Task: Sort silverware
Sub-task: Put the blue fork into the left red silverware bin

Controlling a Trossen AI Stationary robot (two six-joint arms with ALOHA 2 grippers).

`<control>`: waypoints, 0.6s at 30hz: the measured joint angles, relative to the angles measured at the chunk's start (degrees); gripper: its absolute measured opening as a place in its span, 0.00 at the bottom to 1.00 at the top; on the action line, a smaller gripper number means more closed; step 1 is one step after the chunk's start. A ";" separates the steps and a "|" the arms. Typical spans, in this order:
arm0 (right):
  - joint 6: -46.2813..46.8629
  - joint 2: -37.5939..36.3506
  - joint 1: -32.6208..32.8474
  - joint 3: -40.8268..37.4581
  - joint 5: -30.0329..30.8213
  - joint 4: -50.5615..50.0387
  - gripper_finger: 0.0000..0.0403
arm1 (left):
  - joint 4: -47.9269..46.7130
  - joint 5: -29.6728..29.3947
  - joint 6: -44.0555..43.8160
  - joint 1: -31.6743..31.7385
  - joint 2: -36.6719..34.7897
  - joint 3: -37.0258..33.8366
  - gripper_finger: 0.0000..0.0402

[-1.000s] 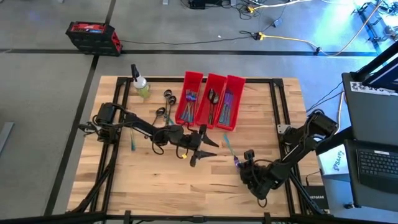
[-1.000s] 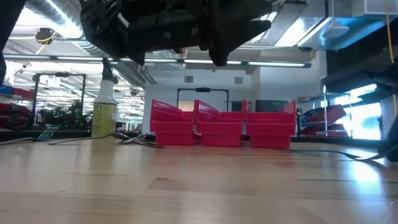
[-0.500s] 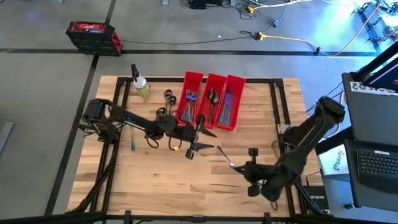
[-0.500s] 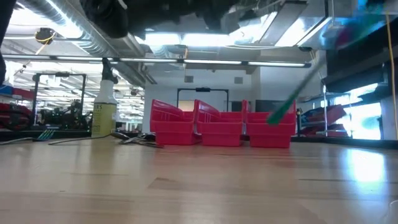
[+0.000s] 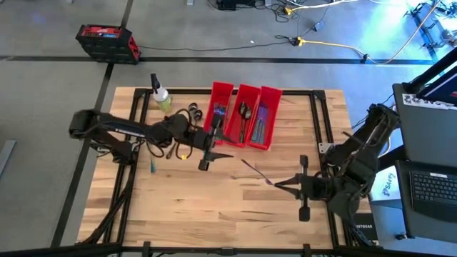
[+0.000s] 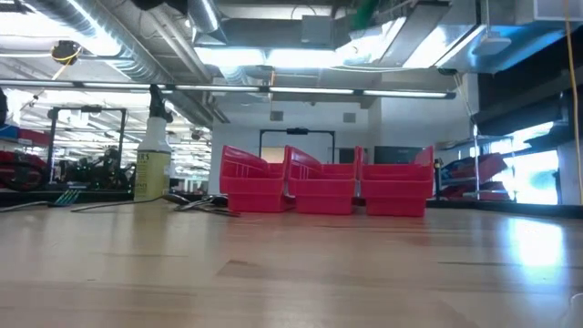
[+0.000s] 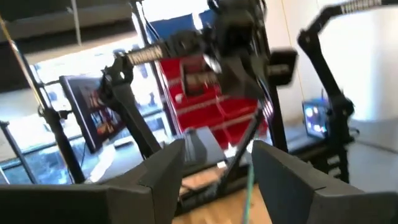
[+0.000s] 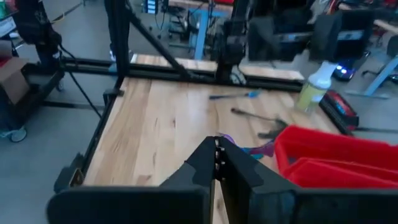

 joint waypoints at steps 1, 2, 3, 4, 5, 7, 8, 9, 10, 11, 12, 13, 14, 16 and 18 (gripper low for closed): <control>-0.65 0.00 0.00 0.50 0.28 0.01 0.00 | -1.48 0.13 0.72 -0.05 -0.42 0.02 0.46; -1.38 0.00 0.00 0.90 0.65 -0.02 0.00 | -3.35 0.21 1.21 -0.28 -0.84 0.02 0.48; -1.94 0.00 0.00 1.24 0.89 0.01 0.00 | -4.61 0.17 2.03 -0.67 -0.84 0.02 0.50; -2.75 0.00 0.00 1.43 1.17 0.24 0.00 | -5.71 -0.20 2.77 -1.21 -0.82 0.02 0.53; -3.09 0.00 0.02 1.51 1.78 0.56 0.00 | -6.64 -0.83 3.32 -1.80 -0.78 -0.04 0.56; -4.24 0.00 0.00 1.60 2.49 1.10 0.00 | -7.45 -1.46 4.21 -2.94 -0.77 -0.07 0.61; -4.59 0.00 0.00 1.60 2.61 1.14 0.00 | -7.42 -1.76 4.59 -3.42 -0.75 -0.07 0.63; -4.80 0.00 0.00 1.60 2.85 1.20 0.00 | -7.37 -2.61 5.19 -3.95 -0.75 -0.07 0.65; -4.84 0.00 0.00 1.60 2.99 1.24 0.00 | -7.40 -4.24 5.80 -4.51 -0.75 -0.07 0.66; -4.89 0.00 -0.11 1.60 3.03 1.40 0.00 | -7.60 -6.23 6.81 -5.01 -0.72 -0.07 0.68; -4.97 0.00 -0.45 1.60 3.01 1.75 0.00 | -7.83 -8.08 7.61 -5.45 -0.66 -0.07 0.68; -5.23 0.00 -0.78 1.60 2.97 2.25 0.00 | -7.85 -9.25 8.31 -5.77 -0.64 -0.07 0.69; -5.85 0.00 -0.87 1.60 2.94 2.96 0.00 | -7.79 -9.63 8.50 -5.95 -0.62 -0.07 0.69; -7.60 0.00 -0.85 1.60 2.92 4.76 0.00 | -7.57 -9.76 8.47 -6.20 -0.52 -0.07 0.69; -9.30 0.00 -0.85 1.60 2.83 6.23 0.00 | -7.23 -9.98 8.21 -6.43 0.17 -0.04 0.69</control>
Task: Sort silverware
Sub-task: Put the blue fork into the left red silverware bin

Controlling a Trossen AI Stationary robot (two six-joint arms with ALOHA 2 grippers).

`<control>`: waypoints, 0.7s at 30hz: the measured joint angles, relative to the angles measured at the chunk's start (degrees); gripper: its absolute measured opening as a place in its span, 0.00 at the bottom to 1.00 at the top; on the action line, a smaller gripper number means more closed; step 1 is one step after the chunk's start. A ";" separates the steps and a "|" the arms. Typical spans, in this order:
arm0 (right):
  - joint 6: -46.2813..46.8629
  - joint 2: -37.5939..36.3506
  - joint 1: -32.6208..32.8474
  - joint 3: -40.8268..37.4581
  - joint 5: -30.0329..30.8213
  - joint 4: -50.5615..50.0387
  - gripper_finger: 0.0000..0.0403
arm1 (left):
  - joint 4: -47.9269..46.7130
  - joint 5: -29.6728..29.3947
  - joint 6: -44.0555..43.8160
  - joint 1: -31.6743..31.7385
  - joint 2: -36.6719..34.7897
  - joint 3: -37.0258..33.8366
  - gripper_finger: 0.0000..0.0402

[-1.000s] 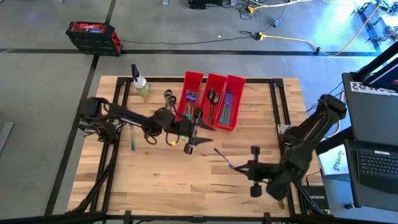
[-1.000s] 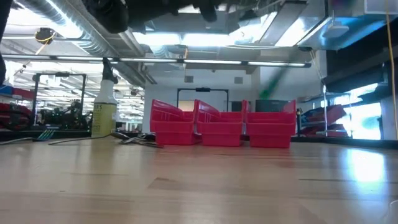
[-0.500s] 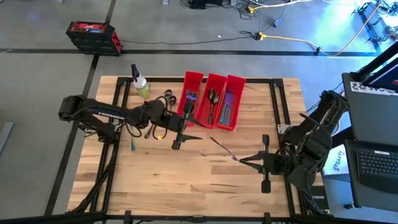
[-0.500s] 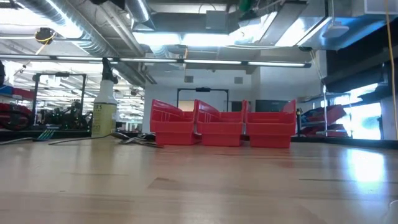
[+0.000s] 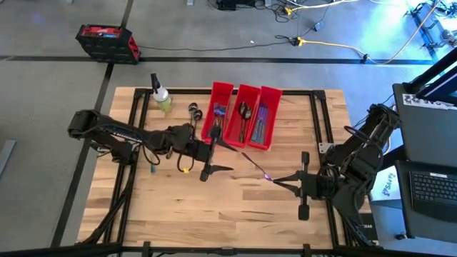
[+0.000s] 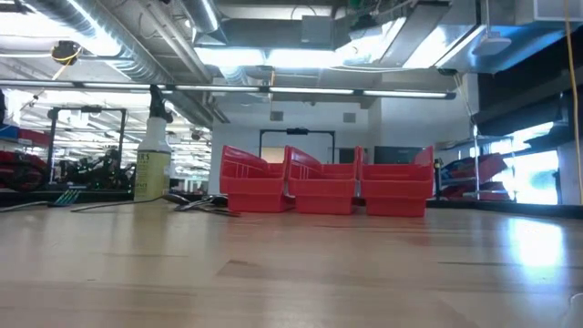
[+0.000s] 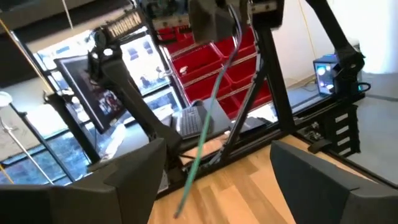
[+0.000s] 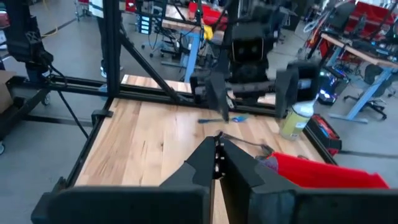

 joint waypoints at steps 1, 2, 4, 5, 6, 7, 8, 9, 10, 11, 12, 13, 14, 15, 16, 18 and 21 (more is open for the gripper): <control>-0.93 0.04 -0.03 0.00 -0.04 0.77 0.00 | -0.08 -0.02 -0.05 -0.17 0.55 0.00 0.69; -1.55 0.08 -0.39 0.00 -0.22 1.51 0.00 | 0.04 -0.02 -0.19 -0.34 1.19 0.00 0.69; -2.55 0.08 -0.72 0.00 -0.94 2.75 0.00 | 0.89 -0.06 -0.23 -0.43 2.69 0.00 0.69; -2.87 0.08 -0.76 0.02 -1.41 3.54 0.00 | 1.62 -0.13 -0.59 -0.43 3.50 0.00 0.69; -3.32 0.08 -0.76 0.02 -2.10 4.33 0.00 | 2.68 -0.50 -1.03 -0.43 4.34 0.00 0.69; -3.94 0.08 -0.78 0.02 -2.77 5.01 0.00 | 4.00 -0.94 -1.16 -0.41 5.24 0.00 0.69; -4.16 0.21 -1.07 0.04 -3.04 5.47 0.00 | 5.53 -1.73 -1.16 -0.40 6.15 0.00 0.69; -4.21 0.36 -1.47 0.08 -3.36 5.52 0.00 | 7.45 -2.84 -1.00 -0.40 7.20 0.00 0.69; -4.18 0.54 -1.82 0.09 -4.17 5.19 0.00 | 9.18 -3.62 -0.51 -0.40 8.12 0.00 0.69; -4.17 0.74 -2.05 0.09 -4.76 4.92 0.00 | 10.70 -4.11 0.06 -0.40 9.01 0.00 0.69; -4.18 0.86 -2.39 0.07 -5.51 4.87 0.00 | 12.54 -4.30 0.26 -0.40 9.85 0.00 0.69; -4.13 1.04 -2.79 0.07 -5.71 4.91 0.00 | 14.29 -4.37 0.25 -0.40 10.73 0.00 0.69; -4.13 1.17 -3.25 0.07 -5.87 5.16 0.00 | 15.81 -4.35 0.02 -0.38 11.45 0.01 0.69; -4.17 1.23 -3.68 0.07 -6.08 5.25 0.00 | 16.68 -4.35 -0.44 -0.38 12.01 0.04 0.69; -4.19 1.38 -3.94 0.07 -6.64 5.27 0.00 | 16.77 -4.37 -1.07 -0.38 12.49 0.07 0.69; -4.19 1.51 -4.60 0.07 -7.06 5.27 0.00 | 16.48 -4.35 -1.44 -0.38 13.53 0.26 0.69; -4.73 1.51 -5.32 0.07 -8.30 5.35 0.00 | 16.52 -4.25 -1.28 -0.66 14.84 0.26 0.69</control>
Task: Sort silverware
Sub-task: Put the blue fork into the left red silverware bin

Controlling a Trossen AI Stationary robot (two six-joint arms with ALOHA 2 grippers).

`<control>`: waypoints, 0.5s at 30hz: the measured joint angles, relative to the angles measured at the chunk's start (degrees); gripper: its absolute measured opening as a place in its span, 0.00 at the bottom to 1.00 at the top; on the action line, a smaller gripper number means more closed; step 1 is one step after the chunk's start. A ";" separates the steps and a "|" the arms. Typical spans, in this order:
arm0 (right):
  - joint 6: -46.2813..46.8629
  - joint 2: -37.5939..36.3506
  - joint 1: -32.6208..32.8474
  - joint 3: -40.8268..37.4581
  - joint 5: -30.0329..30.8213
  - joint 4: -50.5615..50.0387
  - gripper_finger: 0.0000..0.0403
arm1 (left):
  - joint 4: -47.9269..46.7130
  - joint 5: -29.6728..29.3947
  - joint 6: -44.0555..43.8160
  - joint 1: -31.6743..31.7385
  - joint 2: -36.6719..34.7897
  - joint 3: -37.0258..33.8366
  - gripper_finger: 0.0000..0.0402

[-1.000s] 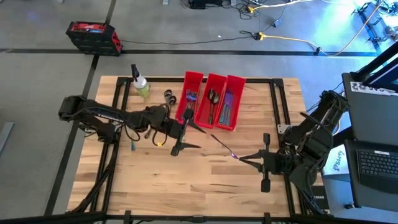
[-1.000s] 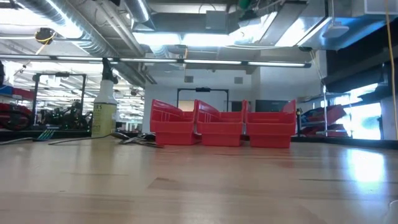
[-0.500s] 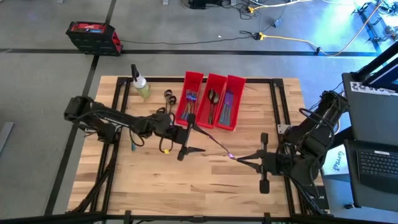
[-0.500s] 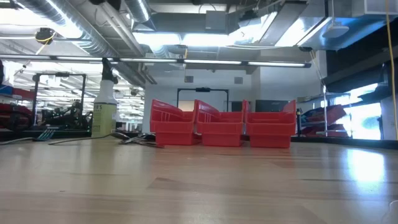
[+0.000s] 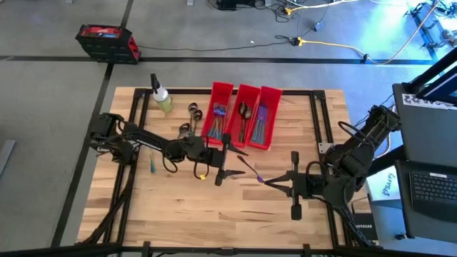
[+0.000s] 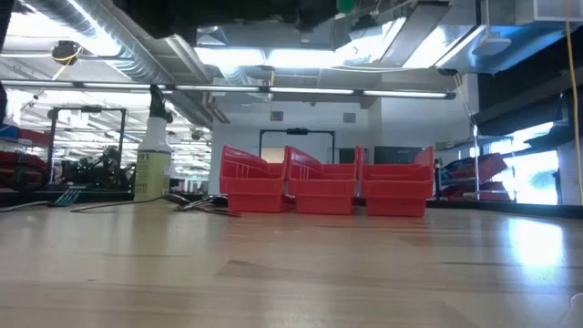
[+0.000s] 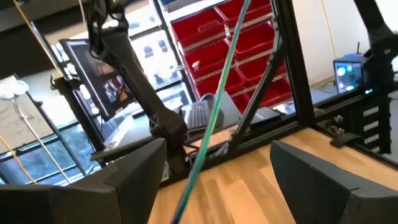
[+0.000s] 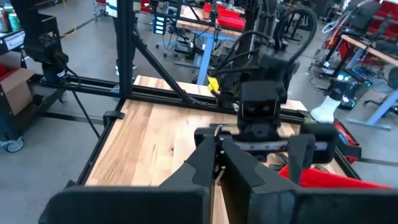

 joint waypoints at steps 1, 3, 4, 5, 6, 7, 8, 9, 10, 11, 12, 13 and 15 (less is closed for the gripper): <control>-0.51 -0.02 0.01 0.00 -0.10 0.05 0.00 | 0.01 -0.43 0.25 -0.15 0.22 0.00 0.69; -0.87 0.00 0.00 0.00 -0.22 0.01 0.00 | 0.71 -1.59 0.98 -0.41 0.34 0.00 0.69; -0.89 0.00 -0.27 0.00 -0.54 0.03 0.00 | 1.66 -2.30 1.09 -0.43 0.37 0.01 0.69; -0.89 -0.01 -0.36 0.00 -0.85 0.05 0.00 | 2.24 -2.76 0.96 -0.49 0.37 0.02 0.69; -0.88 -0.02 -0.60 0.00 -1.44 0.07 0.00 | 2.85 -3.00 0.31 -0.49 0.37 0.02 0.69; -0.88 -0.02 -0.69 0.00 -1.63 0.07 0.00 | 3.21 -3.10 -0.08 -0.46 0.39 0.02 0.69; -0.88 -0.02 -0.69 0.00 -1.62 0.04 0.00 | 3.27 -3.23 -0.20 -0.44 0.39 0.02 0.69; -0.90 -0.02 -0.71 -0.02 -1.60 0.02 0.00 | 3.24 -3.29 -0.13 -0.43 0.39 0.02 0.69; -0.96 -0.02 -0.84 0.00 -1.58 0.08 0.00 | 3.24 -3.31 0.02 -0.43 0.39 0.02 0.69; -1.05 -0.02 -1.08 -0.02 -1.60 0.09 0.00 | 3.22 -3.29 0.08 -0.43 0.39 0.02 0.69; -1.03 -0.02 -1.10 -0.02 -1.62 0.07 0.00 | 3.20 -3.19 0.11 -0.43 0.39 0.02 0.68; -1.06 -0.02 -1.10 -0.02 -1.62 0.05 0.00 | 3.12 -2.92 0.12 -0.35 0.39 0.02 0.67; -1.08 -0.02 -1.10 -0.02 -1.58 0.07 0.00 | 3.03 -2.35 0.15 -0.36 0.39 0.02 0.63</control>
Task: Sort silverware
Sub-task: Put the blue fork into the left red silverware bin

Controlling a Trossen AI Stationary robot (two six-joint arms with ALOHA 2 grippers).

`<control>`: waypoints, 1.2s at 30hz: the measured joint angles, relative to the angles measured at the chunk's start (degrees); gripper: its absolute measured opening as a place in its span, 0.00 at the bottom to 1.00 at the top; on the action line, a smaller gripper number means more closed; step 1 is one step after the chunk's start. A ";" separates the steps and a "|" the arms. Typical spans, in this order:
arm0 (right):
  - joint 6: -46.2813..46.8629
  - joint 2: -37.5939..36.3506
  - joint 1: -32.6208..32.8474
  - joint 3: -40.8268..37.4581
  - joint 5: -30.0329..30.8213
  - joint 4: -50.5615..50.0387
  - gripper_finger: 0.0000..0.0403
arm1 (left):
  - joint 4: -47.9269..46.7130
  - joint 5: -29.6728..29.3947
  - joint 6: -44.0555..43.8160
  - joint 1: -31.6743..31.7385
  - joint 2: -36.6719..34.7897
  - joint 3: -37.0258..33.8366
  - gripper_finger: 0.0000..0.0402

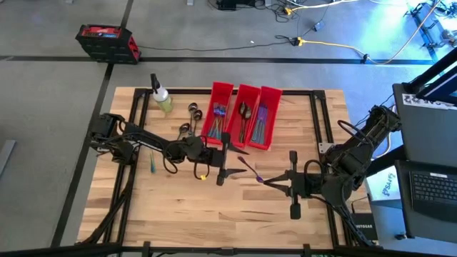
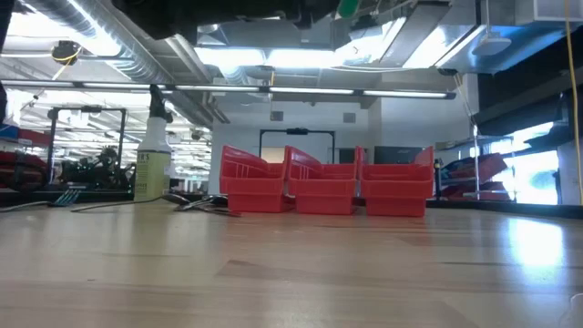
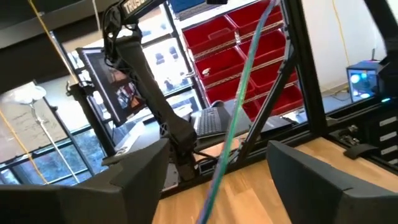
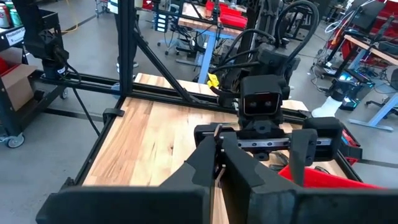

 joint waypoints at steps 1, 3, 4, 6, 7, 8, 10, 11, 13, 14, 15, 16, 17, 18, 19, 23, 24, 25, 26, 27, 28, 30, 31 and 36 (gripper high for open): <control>0.00 0.00 0.02 0.00 -0.02 -0.02 0.00 | -0.07 0.07 0.03 0.00 0.00 0.00 0.61; 0.02 0.00 0.02 0.00 -0.02 0.00 0.00 | -0.31 0.07 0.05 0.02 0.00 0.00 0.57; 0.01 0.00 0.02 0.00 0.00 0.07 0.00 | -0.40 0.07 0.12 0.02 0.00 0.00 0.56; 0.00 0.00 0.02 0.00 0.00 0.33 0.00 | -0.40 0.07 0.58 0.02 0.00 0.00 0.54; -0.01 0.00 0.01 0.00 0.00 0.51 0.00 | -0.38 0.07 0.94 0.02 0.00 0.00 0.53; -0.09 0.00 0.00 0.00 0.00 0.83 0.00 | -0.38 0.07 1.03 0.05 0.00 0.00 0.52; -0.97 0.00 0.00 0.00 0.00 1.67 0.00 | -0.38 0.11 1.09 0.11 0.00 0.00 0.50; -1.34 0.00 0.00 0.00 0.00 2.01 0.00 | -0.36 0.11 1.09 0.11 0.00 0.00 0.48; -1.68 -0.02 0.00 0.00 0.00 2.39 0.00 | -0.34 0.11 1.09 0.13 0.00 0.00 0.44; -1.73 -0.02 0.00 0.00 0.00 2.37 0.00 | -0.36 0.11 1.07 0.13 0.02 0.00 0.42; -1.73 -0.02 0.00 0.00 0.00 2.36 0.00 | -0.34 0.11 1.07 0.15 0.00 0.00 0.39; -1.73 -0.02 0.00 0.00 0.00 2.36 0.00 | -0.22 0.11 1.07 0.14 0.00 0.00 0.37; -1.74 -0.02 0.00 0.00 0.00 2.38 0.00 | 0.03 0.13 1.07 0.13 0.01 0.00 0.34; -1.80 -0.02 0.00 0.00 0.00 2.36 0.00 | 0.10 0.14 1.08 0.13 0.00 0.00 0.32; -1.91 -0.02 0.00 0.00 0.00 2.36 0.00 | 0.12 0.15 1.13 0.13 0.00 0.00 0.30; -1.95 -0.04 0.00 0.00 0.00 2.36 0.00 | -0.25 0.15 0.73 0.15 0.00 0.00 0.24; -1.95 -0.04 0.00 0.00 0.00 2.36 0.00 | -0.23 0.15 0.15 0.13 0.00 0.00 0.22; -1.95 -0.04 0.00 0.00 0.00 2.36 0.00 | -0.23 0.15 0.09 0.13 0.00 0.00 0.21; -1.95 -0.04 0.00 0.00 0.00 2.36 0.00 | -0.23 0.15 0.09 0.13 0.00 0.00 0.20; -1.95 -0.04 0.00 0.00 0.00 2.36 0.00 | -0.23 0.15 0.07 0.15 0.02 0.00 0.19; -1.95 -0.04 0.00 0.00 0.00 2.36 0.00 | -0.19 0.15 -0.03 0.15 0.00 0.00 0.17; -1.95 -0.04 0.02 0.00 -0.02 2.30 0.00 | 0.14 0.15 -0.13 0.15 0.02 0.00 0.14; -1.95 -0.04 0.02 0.00 0.00 2.20 0.00 | 0.18 0.19 -0.10 0.15 0.02 0.00 0.12; -2.06 -0.13 0.14 0.00 0.03 1.23 0.00 | -0.41 0.62 -0.20 0.11 0.11 -0.04 0.06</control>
